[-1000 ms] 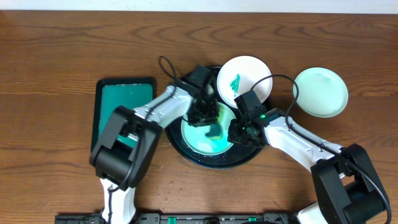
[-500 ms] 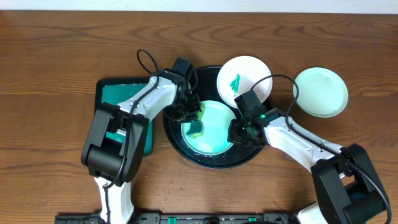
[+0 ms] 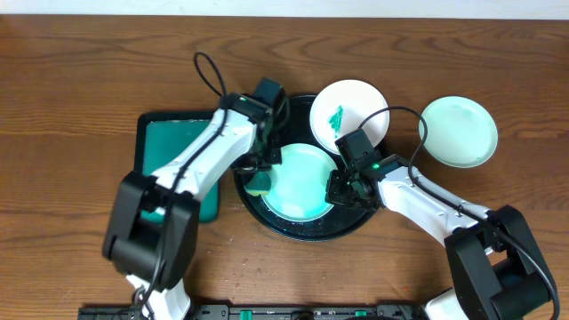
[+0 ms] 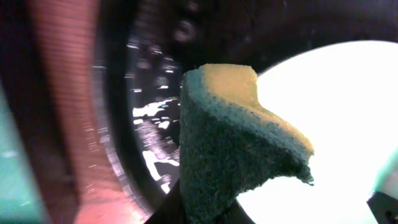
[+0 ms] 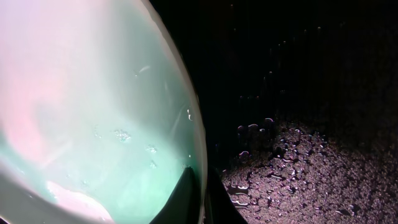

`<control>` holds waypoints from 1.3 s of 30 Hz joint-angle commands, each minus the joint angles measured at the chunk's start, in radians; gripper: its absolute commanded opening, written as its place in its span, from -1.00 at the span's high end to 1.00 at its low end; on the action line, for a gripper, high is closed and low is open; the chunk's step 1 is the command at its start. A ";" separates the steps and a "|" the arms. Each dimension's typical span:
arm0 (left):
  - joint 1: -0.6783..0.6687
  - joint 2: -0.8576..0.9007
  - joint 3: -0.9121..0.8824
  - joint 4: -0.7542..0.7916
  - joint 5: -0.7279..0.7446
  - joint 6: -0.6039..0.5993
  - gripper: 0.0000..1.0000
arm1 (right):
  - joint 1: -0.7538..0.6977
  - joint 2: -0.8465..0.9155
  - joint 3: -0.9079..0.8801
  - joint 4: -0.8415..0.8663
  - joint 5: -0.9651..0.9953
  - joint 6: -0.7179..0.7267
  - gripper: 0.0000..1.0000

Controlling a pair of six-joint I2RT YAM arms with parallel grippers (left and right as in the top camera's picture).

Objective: Clean dirty plates on tray and stack at the side
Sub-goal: 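Scrub the held green plate with the sponge using the left gripper, then return the sponge to the basin with the left gripper and release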

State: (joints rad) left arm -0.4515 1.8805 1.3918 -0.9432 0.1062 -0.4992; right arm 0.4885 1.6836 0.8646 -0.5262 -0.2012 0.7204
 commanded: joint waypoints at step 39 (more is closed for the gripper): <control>0.417 -0.093 0.006 -0.071 -0.132 0.069 -0.37 | 0.017 0.018 -0.016 0.004 0.003 -0.019 0.98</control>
State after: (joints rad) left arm -0.0120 1.9148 1.3914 -0.9951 -0.0544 -0.4374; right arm 0.4885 1.6836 0.8646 -0.5213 -0.2016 0.7204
